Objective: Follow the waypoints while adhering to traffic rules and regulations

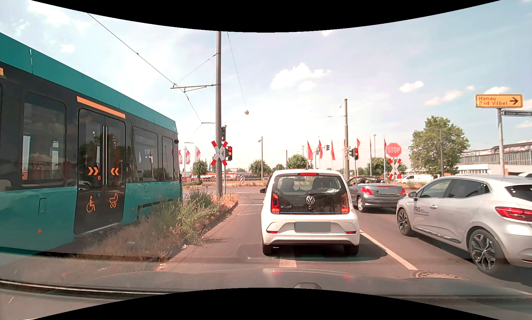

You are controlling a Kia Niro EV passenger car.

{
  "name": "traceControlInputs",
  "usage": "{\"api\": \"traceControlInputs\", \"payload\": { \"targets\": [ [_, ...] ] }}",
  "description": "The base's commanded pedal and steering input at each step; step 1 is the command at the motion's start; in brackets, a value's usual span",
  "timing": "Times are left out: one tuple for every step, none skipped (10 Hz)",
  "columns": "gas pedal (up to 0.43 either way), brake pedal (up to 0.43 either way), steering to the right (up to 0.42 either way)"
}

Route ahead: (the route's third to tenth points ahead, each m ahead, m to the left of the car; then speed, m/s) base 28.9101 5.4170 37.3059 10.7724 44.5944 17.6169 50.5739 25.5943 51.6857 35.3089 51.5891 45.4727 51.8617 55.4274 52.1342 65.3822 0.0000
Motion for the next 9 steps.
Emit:
{"api": "traceControlInputs", "payload": {
  "targets": [
    [0.000, 0.226, -0.013],
    [0.000, 0.226, -0.012],
    [0.000, 0.226, -0.012],
    [0.000, 0.226, -0.012],
    [0.000, 0.226, -0.012],
    [0.000, 0.226, -0.012],
    [0.000, 0.226, -0.012],
    [0.000, 0.226, -0.012],
    [0.000, 0.226, -0.013]
  ]
}}
